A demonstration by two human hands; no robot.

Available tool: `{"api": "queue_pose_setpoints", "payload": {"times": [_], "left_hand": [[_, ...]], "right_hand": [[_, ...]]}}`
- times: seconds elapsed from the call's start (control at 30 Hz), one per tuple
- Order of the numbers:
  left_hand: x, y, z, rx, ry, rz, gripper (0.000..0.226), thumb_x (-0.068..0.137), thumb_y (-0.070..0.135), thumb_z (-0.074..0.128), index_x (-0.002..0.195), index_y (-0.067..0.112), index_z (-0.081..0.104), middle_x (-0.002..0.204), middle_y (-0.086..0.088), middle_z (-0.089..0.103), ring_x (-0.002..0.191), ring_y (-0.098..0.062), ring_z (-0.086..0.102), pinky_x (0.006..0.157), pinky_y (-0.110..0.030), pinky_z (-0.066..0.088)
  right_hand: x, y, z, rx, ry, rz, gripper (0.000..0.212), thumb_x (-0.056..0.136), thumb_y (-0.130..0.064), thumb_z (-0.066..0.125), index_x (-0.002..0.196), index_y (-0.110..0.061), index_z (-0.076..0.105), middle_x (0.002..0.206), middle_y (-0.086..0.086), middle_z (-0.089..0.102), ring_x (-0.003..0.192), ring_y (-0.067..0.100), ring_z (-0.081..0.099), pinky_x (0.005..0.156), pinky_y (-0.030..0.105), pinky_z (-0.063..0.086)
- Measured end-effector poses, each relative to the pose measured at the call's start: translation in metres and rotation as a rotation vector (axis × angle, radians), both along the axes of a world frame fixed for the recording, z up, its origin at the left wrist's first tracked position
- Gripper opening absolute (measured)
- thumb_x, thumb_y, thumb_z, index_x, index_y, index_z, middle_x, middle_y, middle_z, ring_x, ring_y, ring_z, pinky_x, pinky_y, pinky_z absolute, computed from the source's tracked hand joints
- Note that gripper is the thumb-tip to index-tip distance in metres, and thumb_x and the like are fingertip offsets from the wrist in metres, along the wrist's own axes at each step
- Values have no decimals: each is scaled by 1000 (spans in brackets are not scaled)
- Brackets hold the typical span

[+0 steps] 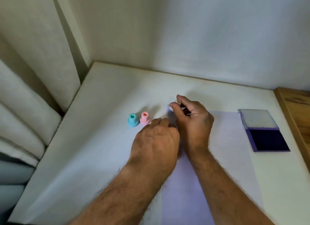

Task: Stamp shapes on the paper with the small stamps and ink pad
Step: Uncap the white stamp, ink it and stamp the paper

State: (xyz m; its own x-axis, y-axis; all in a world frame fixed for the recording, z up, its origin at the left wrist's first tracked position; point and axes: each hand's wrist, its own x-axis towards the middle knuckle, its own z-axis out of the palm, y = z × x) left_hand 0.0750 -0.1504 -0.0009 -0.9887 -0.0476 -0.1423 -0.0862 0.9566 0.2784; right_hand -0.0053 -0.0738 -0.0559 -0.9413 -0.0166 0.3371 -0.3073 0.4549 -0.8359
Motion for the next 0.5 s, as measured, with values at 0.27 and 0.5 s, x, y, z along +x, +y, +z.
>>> {"api": "queue_pose_setpoints", "payload": {"times": [0.27,0.5], "left_hand": [[0,-1,-2,48,24,0,37,89,40,62,118,18,58,113,-1,55,109,-17,49,87,-29,42],[-2,-2,-4,71,-15,17,37,88,38,64,117,18,59,112,-2,55,106,-18,52,80,-29,42]], "right_hand": [[0,-2,2,17,-18,1,27,78,-21,78,104,-16,75,88,-7,72,77,5,66,77,14,51],[0,-4,1,-33,-119,11,25,75,-20,81,99,-18,76,92,-8,74,82,4,68,79,17,53]]}}
